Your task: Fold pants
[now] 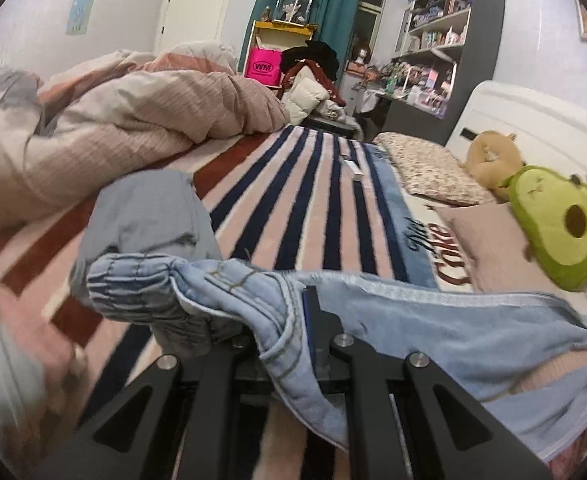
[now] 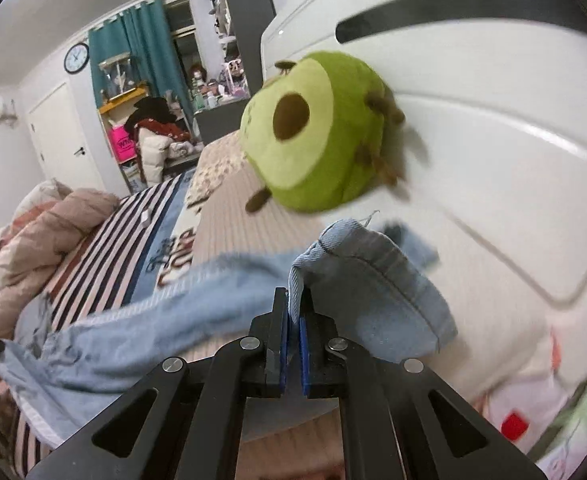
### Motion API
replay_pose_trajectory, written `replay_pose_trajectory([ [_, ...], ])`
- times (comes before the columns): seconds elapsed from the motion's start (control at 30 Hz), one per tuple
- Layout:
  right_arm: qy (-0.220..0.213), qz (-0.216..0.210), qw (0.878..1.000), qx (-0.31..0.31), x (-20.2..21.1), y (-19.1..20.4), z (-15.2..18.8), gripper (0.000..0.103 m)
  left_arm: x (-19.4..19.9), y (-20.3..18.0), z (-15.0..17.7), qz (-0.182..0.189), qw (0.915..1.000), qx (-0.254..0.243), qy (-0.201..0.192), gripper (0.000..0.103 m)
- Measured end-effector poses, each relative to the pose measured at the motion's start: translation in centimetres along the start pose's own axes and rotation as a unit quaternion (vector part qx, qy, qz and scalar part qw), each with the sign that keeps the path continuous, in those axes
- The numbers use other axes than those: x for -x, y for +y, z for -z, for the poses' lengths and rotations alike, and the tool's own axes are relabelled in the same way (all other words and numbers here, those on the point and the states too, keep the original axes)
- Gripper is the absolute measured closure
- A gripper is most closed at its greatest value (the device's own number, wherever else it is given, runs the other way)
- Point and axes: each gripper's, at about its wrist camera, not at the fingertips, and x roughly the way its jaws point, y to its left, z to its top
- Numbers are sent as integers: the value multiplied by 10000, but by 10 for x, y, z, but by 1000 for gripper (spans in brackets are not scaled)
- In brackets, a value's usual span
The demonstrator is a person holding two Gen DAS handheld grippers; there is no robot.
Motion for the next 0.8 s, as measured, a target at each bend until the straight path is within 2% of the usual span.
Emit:
replay_pose_trajectory([
  [0.1, -74, 330, 9992, 217, -22, 14, -30, 103, -32, -7, -21, -144, 9998, -42, 139, 95],
  [0.3, 78, 965, 9933, 637, -79, 29, -62, 103, -107, -28, -51, -482, 9967, -326, 570, 94],
  [0.43, 249, 1229, 9897, 694, -117, 29, -69, 103, -154, -41, -56, -715, 9922, -575, 840, 93],
  [0.6, 368, 1473, 9846, 865, -157, 30, -70, 103, -202, -45, -54, -727, 9890, -621, 1127, 92],
  [0.67, 476, 1557, 9826, 895, -173, 30, -70, 103, -224, -44, -51, -721, 9857, -581, 1408, 91],
  [0.73, 610, 1662, 9799, 923, -187, 29, -68, 102, -234, -50, -46, -736, 9818, -781, 1564, 90],
  [0.77, 713, 1680, 9788, 925, -191, 29, -65, 98, -236, -52, -45, -729, 9802, -891, 1613, 87],
  [0.8, 820, 1654, 9785, 914, -196, 27, -63, 90, -235, -54, -45, -687, 9794, -974, 1630, 77],
])
